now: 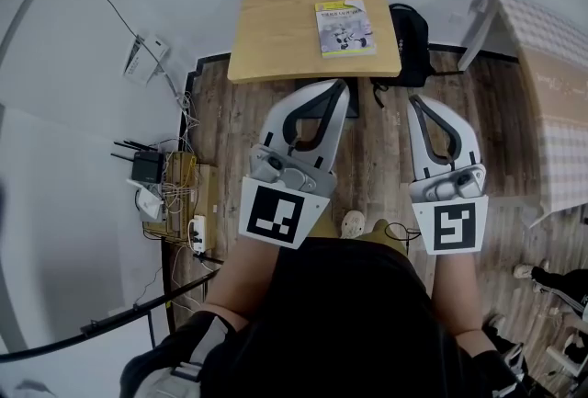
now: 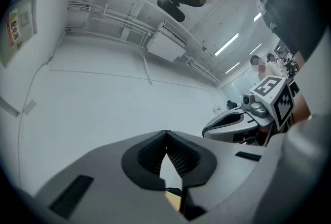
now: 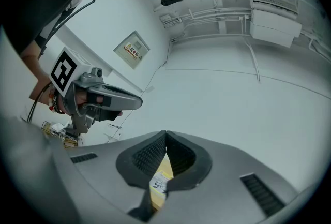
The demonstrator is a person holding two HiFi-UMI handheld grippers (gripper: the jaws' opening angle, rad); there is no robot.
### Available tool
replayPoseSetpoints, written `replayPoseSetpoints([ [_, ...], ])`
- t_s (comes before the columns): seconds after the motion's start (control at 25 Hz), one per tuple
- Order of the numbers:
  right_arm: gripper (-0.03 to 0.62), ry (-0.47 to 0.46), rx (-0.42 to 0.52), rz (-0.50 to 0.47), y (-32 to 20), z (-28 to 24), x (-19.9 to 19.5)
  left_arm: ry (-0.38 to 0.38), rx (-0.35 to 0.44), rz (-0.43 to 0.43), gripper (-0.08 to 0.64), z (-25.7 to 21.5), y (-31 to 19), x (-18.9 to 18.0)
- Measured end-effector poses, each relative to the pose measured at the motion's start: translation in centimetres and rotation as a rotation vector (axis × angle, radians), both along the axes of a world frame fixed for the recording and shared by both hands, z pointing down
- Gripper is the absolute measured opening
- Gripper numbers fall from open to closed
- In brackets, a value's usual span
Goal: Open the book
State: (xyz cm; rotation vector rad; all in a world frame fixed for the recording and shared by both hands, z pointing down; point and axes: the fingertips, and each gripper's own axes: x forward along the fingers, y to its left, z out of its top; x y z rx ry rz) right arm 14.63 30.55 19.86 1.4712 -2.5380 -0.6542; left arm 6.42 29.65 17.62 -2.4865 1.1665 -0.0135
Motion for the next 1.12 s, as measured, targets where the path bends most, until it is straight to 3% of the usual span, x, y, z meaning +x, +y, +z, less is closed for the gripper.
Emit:
replayPoseSetpoints([
  [0.6,0.029,-0.011,-0.014,0.011,-1.0,0.8,0.9,-0.01,-0.001,0.016,0.006,0.1,-1.3,1.1],
  [1.12,0.029,-0.025,-0.045,0.029,-9.3,1.5,-1.0,0.005,-0.022,0.02,0.006,1.1,-9.8,-1.2],
])
